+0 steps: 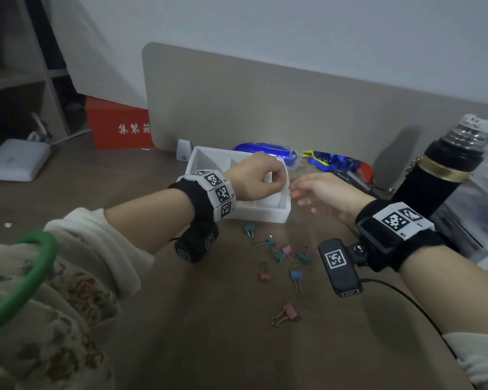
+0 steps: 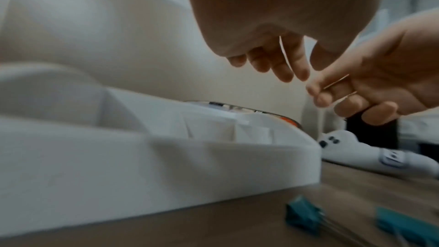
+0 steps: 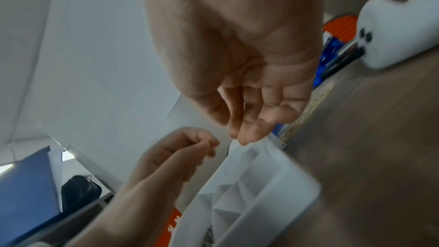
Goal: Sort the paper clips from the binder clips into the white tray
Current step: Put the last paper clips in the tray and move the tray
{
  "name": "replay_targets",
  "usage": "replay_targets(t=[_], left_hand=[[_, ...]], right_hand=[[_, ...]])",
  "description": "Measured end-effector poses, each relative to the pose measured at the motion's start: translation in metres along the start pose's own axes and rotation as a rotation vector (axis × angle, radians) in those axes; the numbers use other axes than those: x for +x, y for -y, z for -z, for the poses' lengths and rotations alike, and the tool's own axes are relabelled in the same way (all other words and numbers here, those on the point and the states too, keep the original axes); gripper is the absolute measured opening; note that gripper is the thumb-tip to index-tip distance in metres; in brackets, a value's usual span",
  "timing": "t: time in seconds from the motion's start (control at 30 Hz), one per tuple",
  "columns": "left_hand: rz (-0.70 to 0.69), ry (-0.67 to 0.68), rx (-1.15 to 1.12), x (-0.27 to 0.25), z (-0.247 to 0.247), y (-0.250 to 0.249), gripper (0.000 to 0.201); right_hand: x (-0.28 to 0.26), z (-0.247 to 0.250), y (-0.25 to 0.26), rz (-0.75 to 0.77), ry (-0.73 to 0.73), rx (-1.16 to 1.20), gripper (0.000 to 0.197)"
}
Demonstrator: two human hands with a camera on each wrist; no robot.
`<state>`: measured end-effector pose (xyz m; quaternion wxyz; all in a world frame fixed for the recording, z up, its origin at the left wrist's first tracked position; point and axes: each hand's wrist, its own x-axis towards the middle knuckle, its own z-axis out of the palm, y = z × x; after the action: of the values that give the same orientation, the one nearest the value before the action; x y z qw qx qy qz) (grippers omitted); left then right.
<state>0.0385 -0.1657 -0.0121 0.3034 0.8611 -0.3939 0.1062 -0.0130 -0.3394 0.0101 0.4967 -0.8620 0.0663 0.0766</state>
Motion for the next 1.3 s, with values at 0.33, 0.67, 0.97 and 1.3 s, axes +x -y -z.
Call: replay_targets(t=[0.33,0.67,0.97,1.3], left_hand=[[0.213,0.516,0.345,-0.042,-0.002,-0.035,0.040],[0.303,0.679,0.545,-0.046,-0.003,-0.043,0.036],[0.383,0.696,0.598,-0.038,-0.003,-0.042,0.033],[0.417,0.606,0.541,-0.043,-0.002,-0.032,0.034]], right_hand=[[-0.052,0.001,-0.027,-0.143,0.297,-0.653,0.044],[-0.054,-0.013,-0.035,-0.069,0.252,-0.869,0.034],[-0.053,-0.013,-0.038,-0.072,0.238,-0.917,0.026],[-0.050,-0.021,-0.041,-0.003,0.115,-0.780,0.031]])
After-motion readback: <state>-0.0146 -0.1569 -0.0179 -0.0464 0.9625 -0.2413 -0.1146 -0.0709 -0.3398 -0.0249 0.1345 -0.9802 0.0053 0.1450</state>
